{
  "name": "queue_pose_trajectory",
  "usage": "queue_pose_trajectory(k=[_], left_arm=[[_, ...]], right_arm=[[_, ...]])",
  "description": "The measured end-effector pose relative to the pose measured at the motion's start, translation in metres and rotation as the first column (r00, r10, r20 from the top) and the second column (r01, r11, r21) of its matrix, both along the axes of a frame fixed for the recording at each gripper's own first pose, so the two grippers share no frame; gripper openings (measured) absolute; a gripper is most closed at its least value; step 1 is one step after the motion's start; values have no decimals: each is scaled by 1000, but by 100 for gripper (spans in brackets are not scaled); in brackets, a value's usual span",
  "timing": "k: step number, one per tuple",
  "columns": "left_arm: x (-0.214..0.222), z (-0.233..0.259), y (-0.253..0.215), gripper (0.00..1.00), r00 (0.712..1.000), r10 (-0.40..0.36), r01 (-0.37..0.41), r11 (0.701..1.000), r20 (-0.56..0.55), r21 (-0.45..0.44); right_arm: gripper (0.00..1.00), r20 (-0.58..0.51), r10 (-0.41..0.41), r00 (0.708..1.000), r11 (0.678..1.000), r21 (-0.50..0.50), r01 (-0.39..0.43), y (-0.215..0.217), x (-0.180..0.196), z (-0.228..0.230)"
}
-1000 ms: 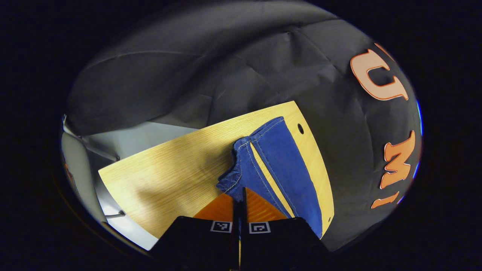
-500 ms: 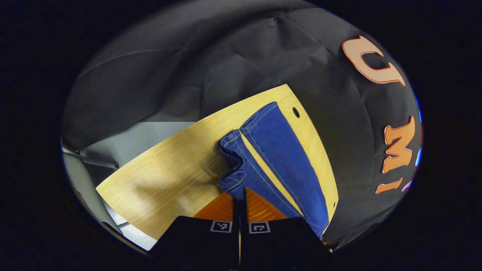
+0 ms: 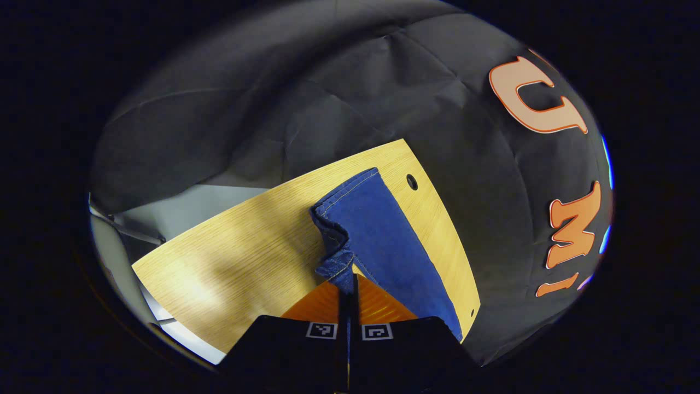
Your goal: Grasp the waist and the cuffs of the jeans and fold them to make the two legs overlap; first hold the waist and fold one-third of the jeans toward the cuffs, then hold the cuffs and fold the remaining one-third in the same direction to finish folding.
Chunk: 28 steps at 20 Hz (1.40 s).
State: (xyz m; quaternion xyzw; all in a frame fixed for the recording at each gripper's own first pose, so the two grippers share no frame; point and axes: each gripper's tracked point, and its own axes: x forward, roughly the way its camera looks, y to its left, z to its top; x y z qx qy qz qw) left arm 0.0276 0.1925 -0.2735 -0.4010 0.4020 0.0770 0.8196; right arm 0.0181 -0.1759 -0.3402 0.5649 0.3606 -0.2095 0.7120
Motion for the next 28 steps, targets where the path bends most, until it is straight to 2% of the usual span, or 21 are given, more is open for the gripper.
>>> queue_pose_trajectory(k=[4, 6, 13, 17, 19, 21, 23, 25, 27, 28], left_arm=[[28, 3, -11, 2, 1000, -16, 16, 999, 7, 28], [43, 11, -7, 2, 1000, -12, 11, 999, 27, 36], [100, 10, -21, 2, 998, -49, 46, 996, 30, 75], [148, 10, -16, 2, 999, -21, 18, 996, 29, 85], [166, 3, -7, 2, 1000, 19, -18, 994, -15, 104], [185, -4, -4, 2, 999, 30, -25, 993, -42, 116], [201, -18, -12, 2, 996, -1, 14, 989, -93, 146], [205, -31, -14, 2, 991, -18, 47, 976, -134, 215], [217, -27, -20, 6, 992, -40, 67, 970, -118, 235], [223, -15, -19, 2, 995, -48, 68, 972, -91, 226]], right_arm=[[8, 2, 48, 999, 999, 27, -48, 13, 43, -4], [8, -8, 76, 997, 997, 7, -76, 15, 56, -7], [8, 9, 66, 998, 997, 29, -67, 11, 101, -2], [8, 43, 44, 998, 998, 41, -46, 6, 140, 10], [8, 52, 23, 998, 999, 45, -25, 1, 162, 19], [8, 42, 38, 998, 999, 30, -40, -1, 183, 15], [9, 6, 38, 999, 999, 39, -38, 5, 200, 7], [9, -2, 42, 999, 998, 44, -42, 14, 212, 6], [9, -28, 17, 999, 998, 68, -15, 13, 216, 5], [9, -29, 7, 1000, 995, 99, -4, 13, 218, 6]])
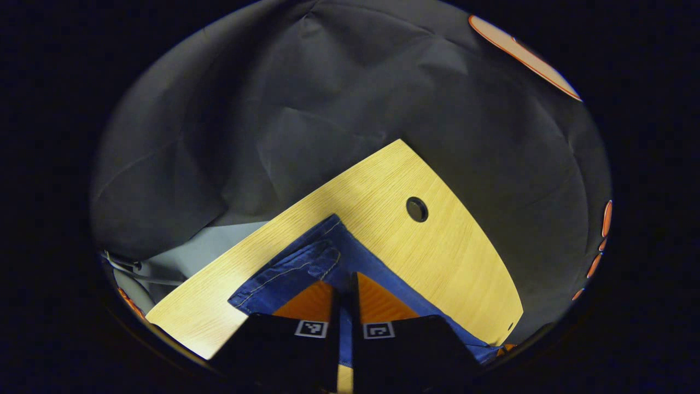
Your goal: Grasp the waist and the cuffs of the jeans and fold them to make the two legs overlap; first hold the waist and fold one-third of the jeans toward the cuffs, then hold the cuffs and fold the remaining one-third in the same direction to finish folding.
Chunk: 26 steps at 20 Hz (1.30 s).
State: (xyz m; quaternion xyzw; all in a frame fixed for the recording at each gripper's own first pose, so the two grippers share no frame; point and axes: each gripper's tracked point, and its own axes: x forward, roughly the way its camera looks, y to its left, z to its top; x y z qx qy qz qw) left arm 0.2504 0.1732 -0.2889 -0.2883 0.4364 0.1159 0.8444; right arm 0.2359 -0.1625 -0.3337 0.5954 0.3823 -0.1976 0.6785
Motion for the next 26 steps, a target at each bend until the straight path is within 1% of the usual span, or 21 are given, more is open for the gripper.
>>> queue_pose_trajectory(k=[1, 2, 3, 4, 5, 6, 7, 8, 9, 10, 11, 12, 14, 15, 17, 19, 21, 25, 26], left_arm=[[7, 4, -3, 14, 1000, 9, -9, 1000, 23, -16], [14, 12, -4, 22, 998, 30, -28, 999, 49, -35], [16, 18, -1, 37, 997, 45, -43, 998, 62, -36], [15, 22, 4, 52, 997, 50, -49, 999, 63, -19], [4, 41, 9, 63, 996, 51, -50, 999, 71, -15], [3, 50, 6, 70, 995, 40, -38, 999, 86, -23], [1, 57, 7, 70, 994, 33, -32, 999, 107, -11], [1, 68, 4, 70, 992, 13, -14, 1000, 129, 6], [1, 74, 2, 77, 989, -20, 14, 999, 144, 40], [0, 80, 2, 83, 986, -59, 46, 995, 155, 85], [-1, 84, -2, 91, 982, -111, 92, 988, 152, 127], [0, 85, -5, 92, 976, -157, 133, 978, 148, 163], [-5, 80, -14, 94, 962, -249, 219, 949, 113, 229], [-5, 80, -19, 95, 952, -290, 257, 930, 95, 261], [-6, 81, -20, 95, 937, -339, 298, 899, 80, 319], [-8, 83, -23, 95, 926, -371, 327, 884, 75, 335], [-12, 91, -22, 95, 916, -393, 344, 872, 80, 350], [-14, 93, -26, 96, 897, -430, 357, 842, 103, 404], [-14, 92, -29, 96, 892, -437, 356, 838, 117, 413]], right_arm=[[9, 3, -9, 1000, 1000, 27, 9, 0, 1, 2], [10, 3, -19, 1000, 999, 44, 19, 1, 0, 3], [10, 4, -23, 1000, 999, 45, 23, -1, 0, 4], [13, 28, -23, 999, 999, 36, 22, -4, 3, 10], [17, 71, -25, 997, 1000, 15, 24, -9, 8, 16], [23, 101, -26, 995, 1000, -5, 26, -13, 8, 24], [19, 120, -26, 992, 999, -23, 29, -17, 8, 32], [45, 123, -15, 992, 999, -44, 20, -17, 4, 35], [40, 122, 11, 992, 997, -72, -2, -19, -3, 38], [64, 110, 42, 993, 993, -117, -29, -19, -12, 34], [73, 82, 75, 994, 986, -156, -61, -22, -24, 29], [82, 54, 102, 993, 977, -194, -90, -25, -35, 23], [90, -18, 150, 989, 954, -259, -149, -32, -59, 10], [92, -48, 167, 985, 943, -286, -173, -36, -68, 5], [95, -113, 201, 973, 918, -324, -227, -41, -90, -6], [96, -158, 226, 961, 901, -342, -268, -46, -108, -19], [96, -180, 233, 956, 900, -332, -282, -47, -118, -30], [98, -212, 213, 954, 915, -300, -271, -55, -130, -52], [98, -200, 206, 958, 921, -290, -259, -57, -126, -58]])
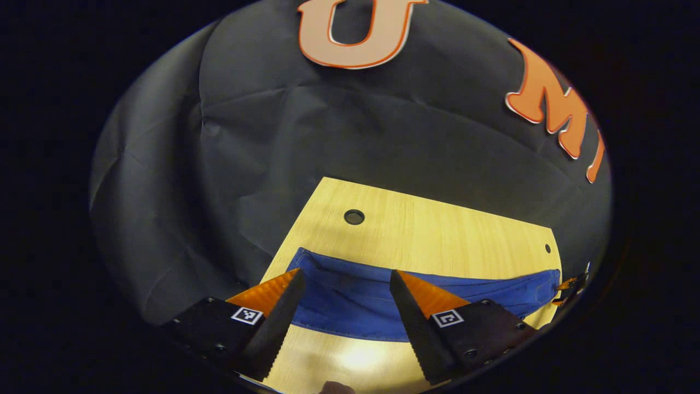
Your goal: Grasp the waist and the cuffs of the jeans and fold them to make the two legs overlap; first hold the waist and fold one-third of the jeans toward the cuffs, then hold the cuffs and fold the remaining one-third in the same direction to finish folding.
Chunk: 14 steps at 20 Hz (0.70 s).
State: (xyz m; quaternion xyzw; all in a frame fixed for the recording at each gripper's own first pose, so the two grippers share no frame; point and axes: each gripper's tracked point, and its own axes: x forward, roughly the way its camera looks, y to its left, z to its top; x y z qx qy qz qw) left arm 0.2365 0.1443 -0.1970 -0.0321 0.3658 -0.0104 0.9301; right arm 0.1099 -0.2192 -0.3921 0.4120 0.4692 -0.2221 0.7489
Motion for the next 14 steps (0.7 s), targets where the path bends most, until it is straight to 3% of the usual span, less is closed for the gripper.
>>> queue_pose_trajectory(k=[4, 7, 9, 11, 14], left_arm=[[-5, 4, -2, 99, 999, -33, 33, 999, 26, 11], [-6, 5, 0, 98, 999, -39, 40, 999, 34, -37], [-5, 0, 4, 99, 999, -39, 40, 998, 27, -47], [-5, -3, 2, 98, 999, -39, 39, 998, 5, -44], [0, 2, -1, 99, 999, -47, 46, 998, -19, -41]], right_arm=[[98, 59, -54, 997, 998, 38, 51, -10, 18, -2], [96, 98, -78, 992, 996, 60, 72, -14, 23, 2], [90, 116, -68, 991, 997, 46, 63, -14, 28, -2], [74, 142, -39, 989, 999, -1, 39, -16, 29, -7], [36, 139, -43, 989, 999, 12, 41, -13, 26, -9]])
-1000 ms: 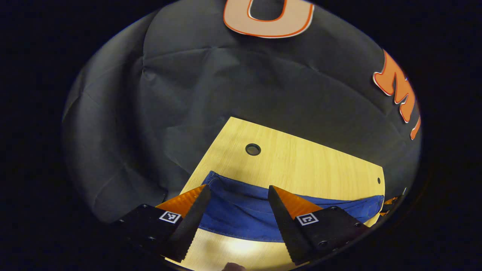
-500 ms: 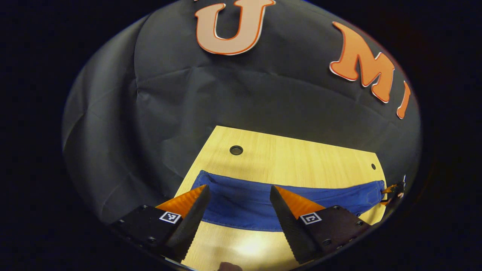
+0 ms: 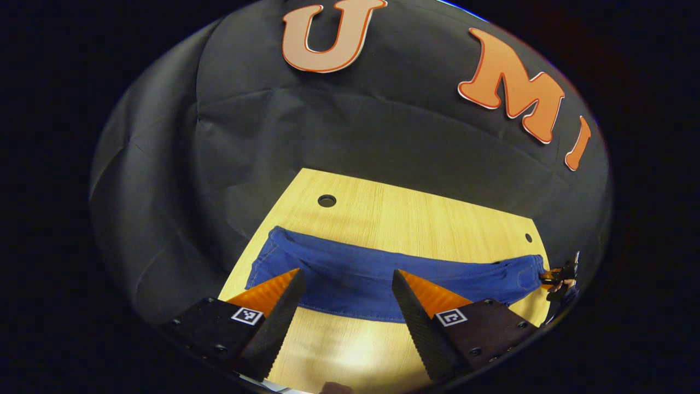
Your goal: Grasp the waist and the cuffs of the jeans and fold them to make the two legs overlap; first hold the waist and fold one-third of the jeans toward the cuffs, then hold the cuffs and fold the remaining one-third in the same direction to finish folding.
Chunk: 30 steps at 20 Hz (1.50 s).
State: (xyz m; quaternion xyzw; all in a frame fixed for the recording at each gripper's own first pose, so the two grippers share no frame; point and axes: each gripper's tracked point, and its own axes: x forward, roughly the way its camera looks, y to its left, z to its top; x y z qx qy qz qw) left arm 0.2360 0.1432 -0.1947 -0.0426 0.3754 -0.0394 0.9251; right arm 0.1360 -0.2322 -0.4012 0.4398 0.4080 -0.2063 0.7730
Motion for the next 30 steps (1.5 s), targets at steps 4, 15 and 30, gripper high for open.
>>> queue_pose_trajectory(k=[4, 15, 30], left_arm=[[0, 3, -1, 99, 1000, -11, 11, 1000, 27, -9], [-5, 6, 0, 99, 999, -19, 20, 999, 45, -25], [-12, -5, 8, 98, 999, 38, -35, 995, 28, -95]], right_arm=[[23, 98, -15, 995, 1000, 13, 14, 9, 12, 24], [22, 359, 168, 918, 985, -99, -142, 83, 8, 142], [22, 445, 452, 773, 891, -186, -414, 282, -7, 220]])
